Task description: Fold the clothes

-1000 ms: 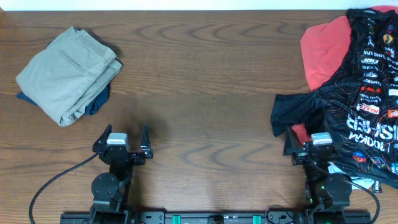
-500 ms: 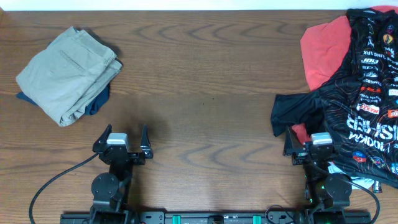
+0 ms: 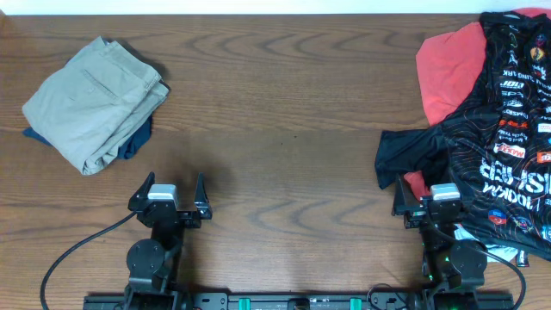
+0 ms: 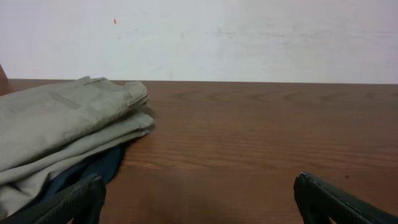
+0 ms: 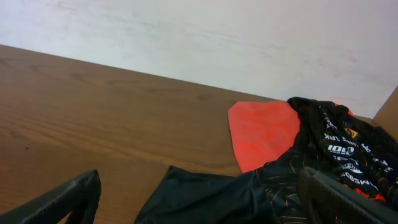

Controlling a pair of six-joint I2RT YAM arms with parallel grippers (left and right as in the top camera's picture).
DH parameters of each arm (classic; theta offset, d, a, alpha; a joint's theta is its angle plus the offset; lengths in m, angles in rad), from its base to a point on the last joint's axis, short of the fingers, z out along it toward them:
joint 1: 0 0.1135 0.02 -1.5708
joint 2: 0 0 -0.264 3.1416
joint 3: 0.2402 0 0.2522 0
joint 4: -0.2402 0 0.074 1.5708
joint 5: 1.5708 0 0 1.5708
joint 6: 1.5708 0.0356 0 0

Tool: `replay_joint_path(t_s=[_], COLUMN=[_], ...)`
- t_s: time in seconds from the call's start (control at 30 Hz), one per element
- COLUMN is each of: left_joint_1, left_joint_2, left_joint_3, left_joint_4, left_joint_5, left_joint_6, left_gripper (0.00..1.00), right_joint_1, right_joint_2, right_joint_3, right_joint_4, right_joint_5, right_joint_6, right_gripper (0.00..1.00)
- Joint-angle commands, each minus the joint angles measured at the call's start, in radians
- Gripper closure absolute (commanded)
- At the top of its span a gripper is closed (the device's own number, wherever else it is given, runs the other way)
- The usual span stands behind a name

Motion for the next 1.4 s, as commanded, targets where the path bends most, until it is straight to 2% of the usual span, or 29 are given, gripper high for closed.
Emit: replay_joint_path(t_s=[0.0, 0.67, 0.8, 0.93, 1.17, 1.37], left_joint_1=[0.006, 0.006, 0.006, 0.006, 0.006, 0.006], left_joint_2=[-0.006, -0.006, -0.006, -0.005, 0.079, 0.298], left_joint_3=[-0.015, -0.015, -0.015, -0.008, 0.134, 0.360], left_joint_4=[-0.044, -0.044, -0.042, -0.050, -0.159, -0.300], left_joint_5=[-0.016, -0.016, -0.016, -0.007, 0.023, 0.073], left_joint_6=[0.017, 0.017, 0.005, -0.077, -0.085, -0.086], left_gripper=[0.02, 0.02, 0.02, 0.02, 0.02, 0.02], right_joint_1=[-0.011, -0.011, -0.011, -0.011, -0.011, -0.011], right_joint_2=[0.000, 0.000, 0.000, 0.002, 0.052, 0.245], right_joint_3=[-0.001, -0.001, -0.001, 0.000, 0.060, 0.220], right_joint_4=[-0.004, -0.004, 0.000, -0.004, -0.061, -0.135], right_joint_5=[0.001, -0.016, -0.015, -0.015, -0.013, 0.024], right_joint_6=[0.001, 0.004, 0.082, 0.171, 0.169, 0.159], right_gripper=[0.01, 0.01, 0.01, 0.01, 0.01, 0.01])
